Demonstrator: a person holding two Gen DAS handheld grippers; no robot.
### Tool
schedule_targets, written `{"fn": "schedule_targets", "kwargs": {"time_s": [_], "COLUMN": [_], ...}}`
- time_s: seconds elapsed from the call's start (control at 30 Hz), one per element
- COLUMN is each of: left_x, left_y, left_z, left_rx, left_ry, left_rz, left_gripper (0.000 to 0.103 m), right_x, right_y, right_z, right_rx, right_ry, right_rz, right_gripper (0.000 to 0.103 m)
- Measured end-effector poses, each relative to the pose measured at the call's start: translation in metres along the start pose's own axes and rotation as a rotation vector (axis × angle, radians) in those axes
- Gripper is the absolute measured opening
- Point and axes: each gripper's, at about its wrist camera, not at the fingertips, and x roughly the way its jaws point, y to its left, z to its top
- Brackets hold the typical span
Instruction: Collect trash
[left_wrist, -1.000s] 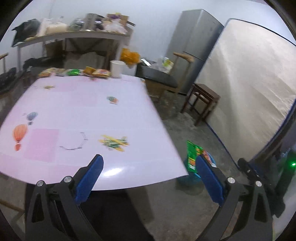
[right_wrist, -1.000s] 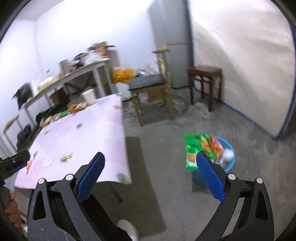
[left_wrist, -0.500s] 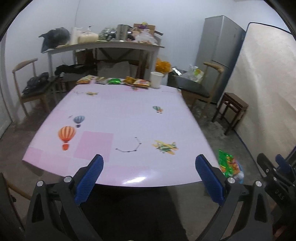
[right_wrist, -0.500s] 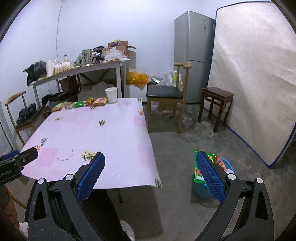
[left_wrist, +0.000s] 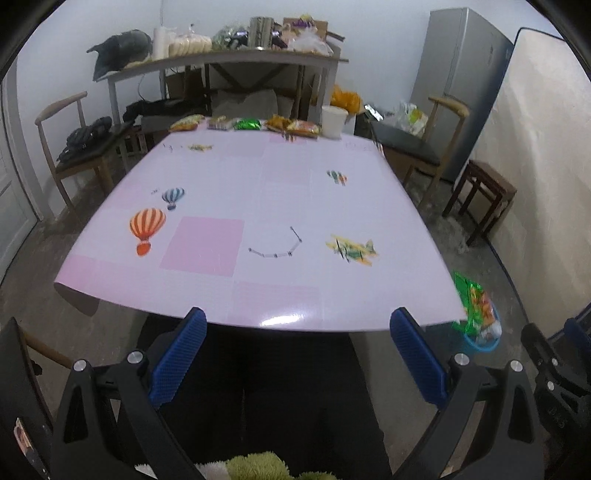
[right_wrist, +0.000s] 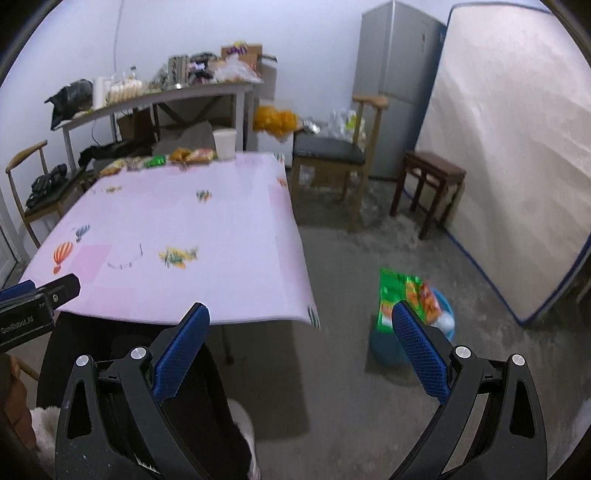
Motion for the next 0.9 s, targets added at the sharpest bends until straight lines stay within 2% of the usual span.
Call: {"fn": "schedule_targets", "kwargs": {"time_s": [0.2, 0.47, 0.9], "left_x": [0.004, 0.011, 0.013], "left_y": [-0.014, -0.033, -0.045], "left_z": [-0.003, -0.009, -0.011], "left_rx": [0.074, 0.159, 0.199], "left_ry": [0.020, 0.042, 0.046], "left_rz": [0.021, 0.044, 0.058], "left_gripper": [0.097, 0.097, 0.097], "right_x": [0.010, 0.013, 0.016], "right_y": [-0.012, -0.025, -0.029], "right_z": [-0.022, -0.039, -0.045], "right_rx": [0.081, 0.130, 0.124], "right_ry": [0.130, 0.162, 0.177], "right_rz": [-0.021, -0.053, -0.061], "right_gripper": [0.095, 0.095, 0.095]}}
